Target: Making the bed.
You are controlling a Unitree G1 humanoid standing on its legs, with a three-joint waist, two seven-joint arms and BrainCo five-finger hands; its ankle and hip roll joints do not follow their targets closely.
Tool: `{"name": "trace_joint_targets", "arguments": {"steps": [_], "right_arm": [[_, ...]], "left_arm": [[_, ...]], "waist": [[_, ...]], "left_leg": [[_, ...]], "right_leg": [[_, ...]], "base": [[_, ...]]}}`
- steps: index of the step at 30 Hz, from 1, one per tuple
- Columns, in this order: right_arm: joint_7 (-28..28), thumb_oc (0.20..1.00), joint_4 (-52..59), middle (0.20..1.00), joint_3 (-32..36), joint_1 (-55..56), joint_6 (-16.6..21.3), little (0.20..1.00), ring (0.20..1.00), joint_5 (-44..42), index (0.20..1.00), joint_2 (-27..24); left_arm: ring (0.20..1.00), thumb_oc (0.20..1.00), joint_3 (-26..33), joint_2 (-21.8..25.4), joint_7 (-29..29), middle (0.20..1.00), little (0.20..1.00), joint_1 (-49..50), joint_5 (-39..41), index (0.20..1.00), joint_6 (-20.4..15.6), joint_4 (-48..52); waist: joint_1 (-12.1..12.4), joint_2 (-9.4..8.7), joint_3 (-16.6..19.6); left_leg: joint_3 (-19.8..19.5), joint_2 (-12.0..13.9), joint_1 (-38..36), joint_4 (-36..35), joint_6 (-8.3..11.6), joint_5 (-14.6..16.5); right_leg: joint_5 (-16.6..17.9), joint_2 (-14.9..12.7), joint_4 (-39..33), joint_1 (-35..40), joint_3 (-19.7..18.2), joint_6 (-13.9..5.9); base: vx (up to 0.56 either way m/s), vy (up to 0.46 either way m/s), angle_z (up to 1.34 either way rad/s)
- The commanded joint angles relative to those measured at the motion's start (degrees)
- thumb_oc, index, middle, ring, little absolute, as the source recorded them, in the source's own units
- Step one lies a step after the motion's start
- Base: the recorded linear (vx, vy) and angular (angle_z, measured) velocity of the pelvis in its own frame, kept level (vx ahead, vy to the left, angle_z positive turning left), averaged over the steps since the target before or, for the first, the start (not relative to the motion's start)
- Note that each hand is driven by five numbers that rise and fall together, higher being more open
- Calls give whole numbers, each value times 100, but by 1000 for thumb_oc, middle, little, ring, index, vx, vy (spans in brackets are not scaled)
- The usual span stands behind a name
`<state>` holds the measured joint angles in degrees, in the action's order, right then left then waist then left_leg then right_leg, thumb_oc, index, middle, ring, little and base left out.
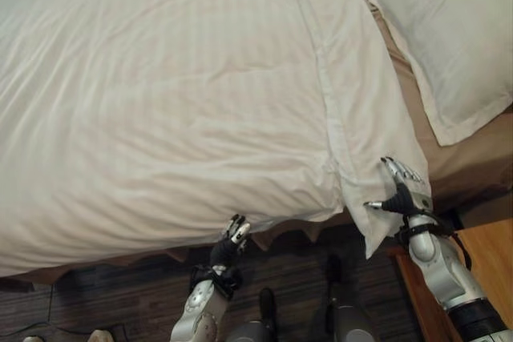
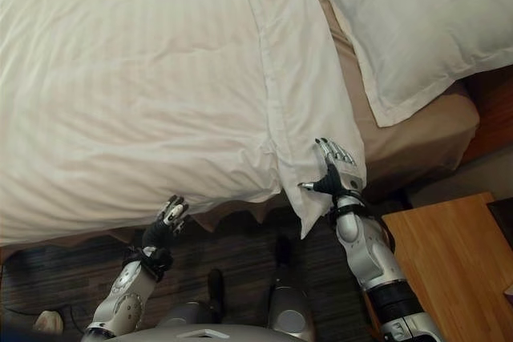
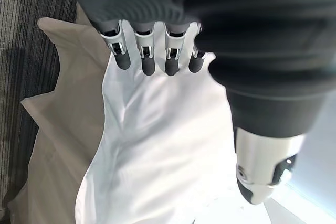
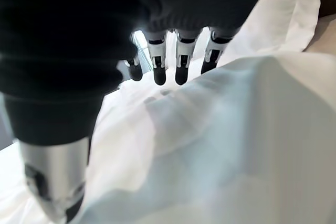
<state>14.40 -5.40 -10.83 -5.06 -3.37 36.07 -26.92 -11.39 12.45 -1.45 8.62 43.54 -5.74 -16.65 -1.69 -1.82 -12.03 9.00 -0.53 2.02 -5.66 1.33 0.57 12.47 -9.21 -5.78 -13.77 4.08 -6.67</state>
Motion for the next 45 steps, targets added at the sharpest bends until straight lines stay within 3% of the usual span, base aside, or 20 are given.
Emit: {"name": "trace_joint_targets", "arguments": {"steps": [1, 12, 13, 14, 18, 28, 37, 45], "right_arm": [[58, 1000, 272, 1000, -110, -610, 267, 1000, 1000, 76, 1000, -82], [26, 1000, -487, 1000, -785, -1489, 130, 1000, 1000, 156, 1000, 68], [20, 548, -566, 548, -828, -1552, 104, 548, 548, 183, 548, 61], [1, 200, -669, 200, -888, -1623, 74, 200, 200, 226, 200, 64], [-40, 200, -1033, 200, -965, -1647, 4, 200, 200, 345, 200, 129], [-86, 200, -1001, 200, -937, -1551, 12, 200, 200, 343, 200, 134], [71, 200, 646, 200, -577, -1920, 358, 200, 200, -269, 200, 24], [-70, 200, 1086, 200, -825, -2329, 495, 200, 200, -397, 200, 94]], "left_arm": [[1000, 1000, 40, 94, -53, 1000, 1000, -212, -331, 1000, -250, 121], [1000, 1000, -32, 156, 5, 1000, 1000, -267, -240, 1000, -289, 180], [1000, 1000, -16, 164, 14, 1000, 1000, -266, -224, 1000, -298, 173], [1000, 1000, -18, 172, 13, 1000, 1000, -267, -225, 1000, -302, 165], [1000, 1000, 74, 181, 4, 1000, 1000, -189, -213, 1000, -313, 155], [1000, 1000, 111, 196, -13, 1000, 1000, -256, -301, 1000, -315, 184], [1000, 1000, 6, 211, 12, 1000, 1000, -303, -264, 1000, -265, 118], [1000, 1000, 15, 179, 62, 1000, 1000, -281, -203, 1000, -191, -4]], "waist": [[15, 73, -79], [136, 208, -133], [148, 232, -144], [158, 263, -159], [218, 350, -160], [179, 271, -132], [177, 115, -73], [245, 6, -50]], "left_leg": [[83, -40, 222, 66, -78, -82], [11, -90, 310, 66, -64, -120], [-6, -105, 327, 66, -64, -126], [-22, -116, 344, 66, -63, -136], [-54, -140, 398, 66, -69, -162], [-36, -136, 371, 66, -85, -129], [-13, -119, 298, 66, -117, -98], [-9, -113, 241, 66, -133, -78]], "right_leg": [[-347, -270, 347, 310, -284, -370], [-323, -319, 341, 241, -280, -365], [-316, -329, 338, 232, -285, -366], [-308, -338, 334, 221, -287, -364], [-272, -346, 286, 220, -257, -359], [-280, -346, 302, 234, -283, -370], [-303, -308, 398, 247, -323, -364], [-328, -299, 451, 271, -316, -344]], "base": [[0, 0, 0], [-1, 0, 0], [0, 0, 0], [0, 0, 0], [-2, -2, 6], [0, 0, 0], [0, 0, 0], [0, 0, 0]]}}
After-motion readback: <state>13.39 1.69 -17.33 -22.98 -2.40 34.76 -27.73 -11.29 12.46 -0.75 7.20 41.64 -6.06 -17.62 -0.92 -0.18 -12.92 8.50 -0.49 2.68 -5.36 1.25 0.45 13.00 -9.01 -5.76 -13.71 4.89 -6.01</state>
